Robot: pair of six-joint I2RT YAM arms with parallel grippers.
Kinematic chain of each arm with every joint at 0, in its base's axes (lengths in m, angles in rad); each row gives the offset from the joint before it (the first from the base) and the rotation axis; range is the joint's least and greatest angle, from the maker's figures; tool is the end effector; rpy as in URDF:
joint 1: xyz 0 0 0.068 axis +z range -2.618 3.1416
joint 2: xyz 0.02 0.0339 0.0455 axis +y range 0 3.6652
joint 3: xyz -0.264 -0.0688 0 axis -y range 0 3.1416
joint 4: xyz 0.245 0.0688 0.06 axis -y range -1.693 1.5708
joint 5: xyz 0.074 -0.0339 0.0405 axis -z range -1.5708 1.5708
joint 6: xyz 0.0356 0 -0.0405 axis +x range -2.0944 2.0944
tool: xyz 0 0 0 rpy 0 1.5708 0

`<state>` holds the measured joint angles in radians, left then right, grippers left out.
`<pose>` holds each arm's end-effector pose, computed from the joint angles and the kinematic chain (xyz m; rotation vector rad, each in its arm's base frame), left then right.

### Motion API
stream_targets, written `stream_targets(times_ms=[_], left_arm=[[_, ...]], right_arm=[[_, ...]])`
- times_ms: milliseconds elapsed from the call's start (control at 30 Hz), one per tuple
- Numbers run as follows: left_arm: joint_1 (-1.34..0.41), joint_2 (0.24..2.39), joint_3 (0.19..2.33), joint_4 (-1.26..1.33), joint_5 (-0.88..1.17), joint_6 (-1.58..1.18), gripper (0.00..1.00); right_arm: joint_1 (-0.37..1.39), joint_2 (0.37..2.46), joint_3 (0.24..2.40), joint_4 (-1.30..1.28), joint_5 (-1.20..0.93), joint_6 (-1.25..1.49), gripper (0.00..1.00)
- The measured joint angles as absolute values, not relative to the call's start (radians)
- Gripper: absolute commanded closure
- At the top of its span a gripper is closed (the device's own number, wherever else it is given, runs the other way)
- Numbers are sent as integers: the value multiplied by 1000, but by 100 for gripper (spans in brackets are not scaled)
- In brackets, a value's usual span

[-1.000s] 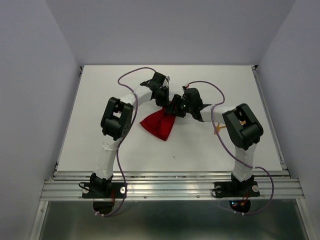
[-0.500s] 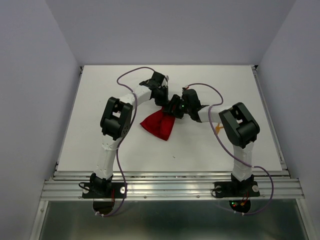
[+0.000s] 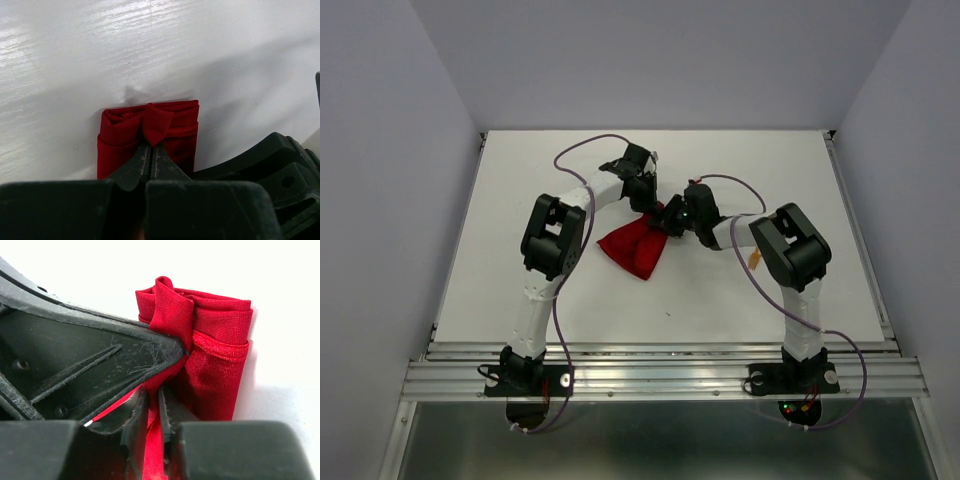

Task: Fold the napkin into a case and place the utensils inside
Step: Stuff the top corner of the smaller-rectangle-folded napkin into the folded napkin.

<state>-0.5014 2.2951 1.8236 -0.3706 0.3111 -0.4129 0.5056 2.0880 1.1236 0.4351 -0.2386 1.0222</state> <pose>0.4440 -0.2558 0.1729 0.2611 2.5016 -0.7759 0.3749 0.2172 0.1210 0.4352 2.2672 1.1131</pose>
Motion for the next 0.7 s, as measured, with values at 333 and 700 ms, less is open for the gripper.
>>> stream_targets(times_ms=[333,700], left_arm=[[-505,2293,1823,-382,309,-421,56],[-512,2223,1819,-444,281,-419,24]], right_arm=[[506,2088,1042,569,-229,1052,99],[506,2117,974,748,-271,1055,99]])
